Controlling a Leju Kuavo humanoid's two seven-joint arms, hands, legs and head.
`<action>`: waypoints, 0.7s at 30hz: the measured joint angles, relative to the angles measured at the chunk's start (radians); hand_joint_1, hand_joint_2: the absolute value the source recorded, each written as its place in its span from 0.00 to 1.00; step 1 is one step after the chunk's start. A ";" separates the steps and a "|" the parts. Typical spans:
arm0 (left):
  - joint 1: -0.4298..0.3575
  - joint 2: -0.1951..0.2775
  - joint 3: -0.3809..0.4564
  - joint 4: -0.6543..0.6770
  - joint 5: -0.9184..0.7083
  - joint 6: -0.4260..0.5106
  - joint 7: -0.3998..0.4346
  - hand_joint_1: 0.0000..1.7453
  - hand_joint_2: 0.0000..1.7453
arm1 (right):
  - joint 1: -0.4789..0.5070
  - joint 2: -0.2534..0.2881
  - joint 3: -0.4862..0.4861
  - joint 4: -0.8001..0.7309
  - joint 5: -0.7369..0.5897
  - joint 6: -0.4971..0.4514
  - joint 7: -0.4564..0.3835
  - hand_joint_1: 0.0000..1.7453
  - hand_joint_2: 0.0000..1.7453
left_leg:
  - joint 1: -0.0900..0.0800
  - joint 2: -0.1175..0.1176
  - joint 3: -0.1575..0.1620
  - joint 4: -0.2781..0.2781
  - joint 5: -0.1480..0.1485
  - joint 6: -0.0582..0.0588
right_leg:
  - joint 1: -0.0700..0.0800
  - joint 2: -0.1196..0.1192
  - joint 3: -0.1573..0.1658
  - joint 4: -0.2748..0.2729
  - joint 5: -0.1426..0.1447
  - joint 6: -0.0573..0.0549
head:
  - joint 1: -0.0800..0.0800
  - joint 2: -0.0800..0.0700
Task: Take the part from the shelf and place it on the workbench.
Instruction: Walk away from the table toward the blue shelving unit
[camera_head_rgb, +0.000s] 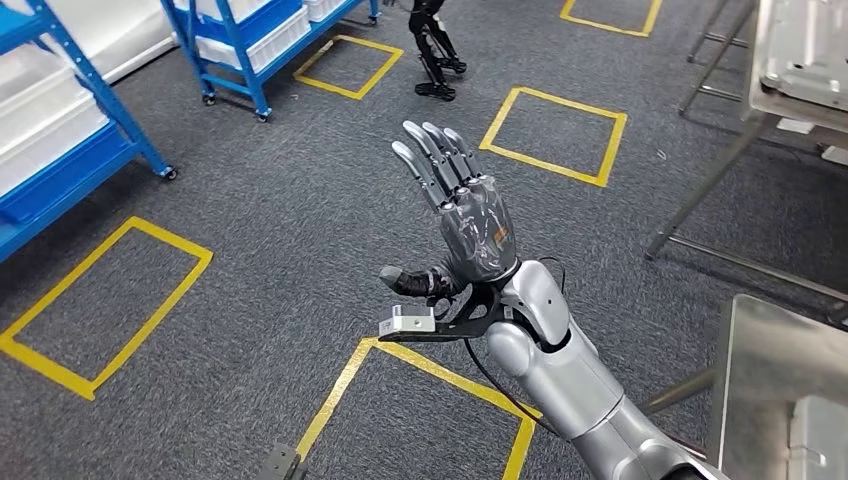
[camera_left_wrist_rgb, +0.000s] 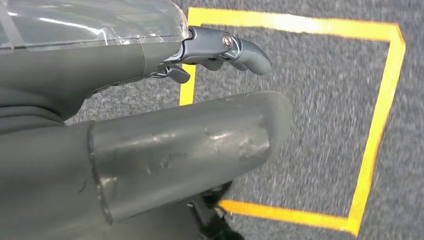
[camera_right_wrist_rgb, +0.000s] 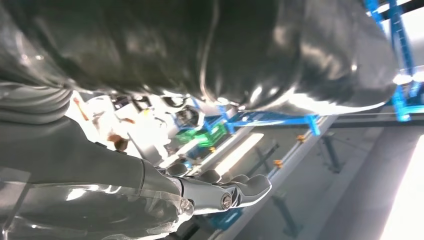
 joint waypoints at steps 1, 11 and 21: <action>-0.001 0.000 0.000 0.000 -0.001 0.001 0.000 0.00 0.00 | -0.001 0.000 0.000 0.000 0.001 0.000 0.000 0.00 0.00 | -0.004 0.009 0.015 -0.029 0.003 0.005 | 0.003 -0.008 0.002 0.001 -0.003 0.004 | 0.000 0.000; 0.000 0.000 -0.001 0.000 -0.003 0.001 0.000 0.00 0.00 | 0.008 -0.008 0.000 -0.009 0.011 0.000 0.003 0.00 0.00 | -0.009 -0.088 0.023 -0.052 0.009 0.046 | -0.002 0.086 -0.128 0.270 -0.121 0.022 | 0.001 0.000; 0.005 -0.001 -0.001 0.000 -0.003 0.001 -0.001 0.00 0.00 | 0.012 -0.011 0.000 -0.009 0.011 0.001 0.004 0.00 0.00 | -0.004 -0.142 -0.001 -0.029 0.001 0.010 | -0.004 0.129 -0.011 -0.010 0.020 -0.009 | 0.002 0.000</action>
